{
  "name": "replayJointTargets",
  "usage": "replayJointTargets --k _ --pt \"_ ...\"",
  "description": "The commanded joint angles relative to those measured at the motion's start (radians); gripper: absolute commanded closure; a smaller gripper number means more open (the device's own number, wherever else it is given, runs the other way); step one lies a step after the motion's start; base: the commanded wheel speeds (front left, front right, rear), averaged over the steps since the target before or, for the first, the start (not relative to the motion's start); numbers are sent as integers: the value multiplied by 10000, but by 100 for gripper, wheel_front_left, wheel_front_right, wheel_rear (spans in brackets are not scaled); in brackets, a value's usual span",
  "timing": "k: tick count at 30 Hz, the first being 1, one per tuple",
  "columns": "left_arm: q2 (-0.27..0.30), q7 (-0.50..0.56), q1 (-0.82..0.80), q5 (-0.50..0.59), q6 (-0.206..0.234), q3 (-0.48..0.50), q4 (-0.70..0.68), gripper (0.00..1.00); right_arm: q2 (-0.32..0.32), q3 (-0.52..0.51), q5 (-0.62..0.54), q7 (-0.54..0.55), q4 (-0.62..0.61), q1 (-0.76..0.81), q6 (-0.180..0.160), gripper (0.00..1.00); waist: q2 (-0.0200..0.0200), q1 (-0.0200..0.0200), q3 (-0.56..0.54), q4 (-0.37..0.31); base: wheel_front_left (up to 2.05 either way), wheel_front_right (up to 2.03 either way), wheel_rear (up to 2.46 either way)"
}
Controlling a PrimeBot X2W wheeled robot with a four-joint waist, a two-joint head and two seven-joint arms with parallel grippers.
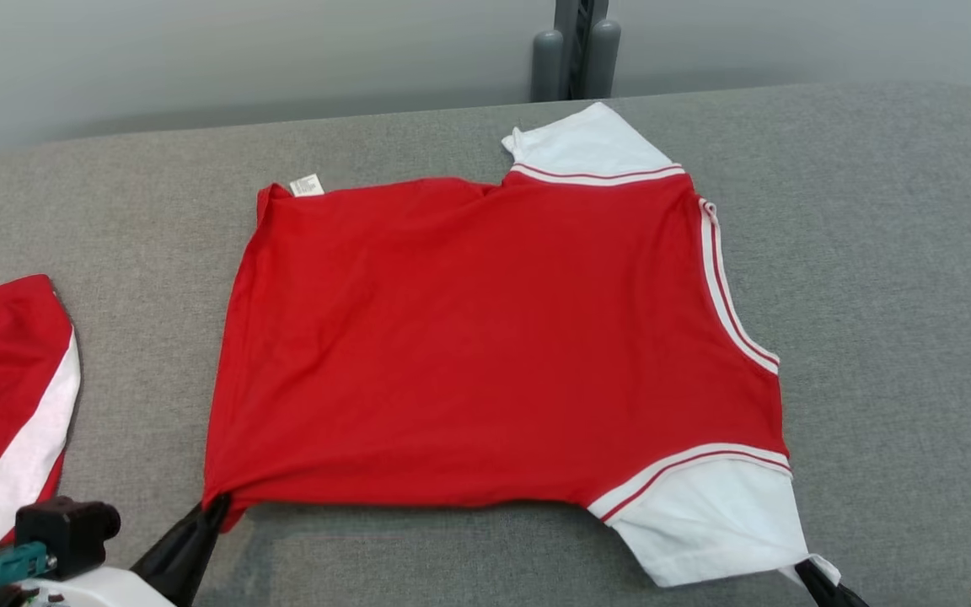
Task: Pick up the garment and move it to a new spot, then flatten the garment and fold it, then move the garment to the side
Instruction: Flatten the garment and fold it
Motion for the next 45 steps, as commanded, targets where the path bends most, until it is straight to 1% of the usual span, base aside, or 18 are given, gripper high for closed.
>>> replayJointTargets --k 1,5,8,13,18,20,21,22,23,29,31,33,36,38,42,43,44,45 --pt "318 141 379 -78 411 90 -590 100 310 -429 -311 664 -586 411 2 100 0 -1 -85 -49 0 0 0" --pt "758 365 846 -196 1038 233 -1699 100 1153 -1213 -985 2127 -1697 893 1 100 0 -1 -68 -9 0 0 0" --pt "878 458 942 -251 1253 329 -2109 100 1562 -1507 -1415 3070 -2218 688 1 100 0 -1 19 9 0 0 0" --pt "941 617 575 -241 1220 405 -2152 100 1778 -1675 -1731 3971 -2395 -215 1 100 0 -1 225 -35 0 0 0" --pt "811 929 -128 -330 815 433 -1876 100 1562 -1967 -1731 4503 -1904 -1956 1 100 0 -1 671 -18 0 0 0" --pt "661 1071 -525 -507 518 460 -1707 100 1404 -2106 -1692 4532 -1553 -2675 1 100 0 -1 985 66 0 0 0" --pt "560 1041 -763 -597 455 595 -1572 100 1375 -2053 -1495 4577 -1358 -3090 2 100 0 -1 1129 76 0 0 0" --pt "562 1109 -930 -604 348 631 -1414 100 1231 -2043 -1469 4555 -1175 -3501 1 100 0 -1 1305 81 0 0 0" --pt "433 1140 -1128 -697 235 665 -1267 100 1069 -1999 -1412 4564 -896 -3919 1 100 0 -1 1472 103 0 0 0" --pt "-66 1323 -2313 -872 -448 719 -272 100 455 -1356 -1054 4178 732 -6090 1 100 0 -1 2388 255 0 0 0" --pt "-194 1408 -2563 -892 -610 686 121 100 126 -1041 -1163 3941 1276 -6604 1 100 0 -1 2593 291 0 0 0" --pt "-281 1462 -2740 -945 -673 676 423 100 18 -638 -969 3717 1773 -7050 1 100 0 -1 2749 298 0 0 0" --pt "-367 1470 -2790 -1080 -733 733 735 100 -427 -146 -968 3303 2476 -7553 1 100 0 -1 2860 337 0 0 0" --pt "-370 1506 -2781 -1131 -760 738 847 100 -579 205 -915 2985 2974 -7816 1 100 0 -1 2883 368 0 0 0" --pt "-487 1612 -2826 -1207 -901 618 1009 100 -932 789 -895 2106 3648 -8273 1 100 0 -1 2867 451 0 0 0" --pt "-551 1581 -2863 -1213 -971 601 1029 77 -1048 942 -996 1820 3782 -8364 1 100 0 -1 2856 463 0 0 0" --pt "-619 1553 -2875 -1240 -1023 573 1056 14 -1085 1085 -971 1600 3934 -8381 1 69 0 -1 2840 469 0 0 0" --pt "-664 1531 -2885 -1229 -1037 553 1097 0 -1100 1239 -913 1332 4036 -8402 1 14 0 -1 2819 468 0 0 0"
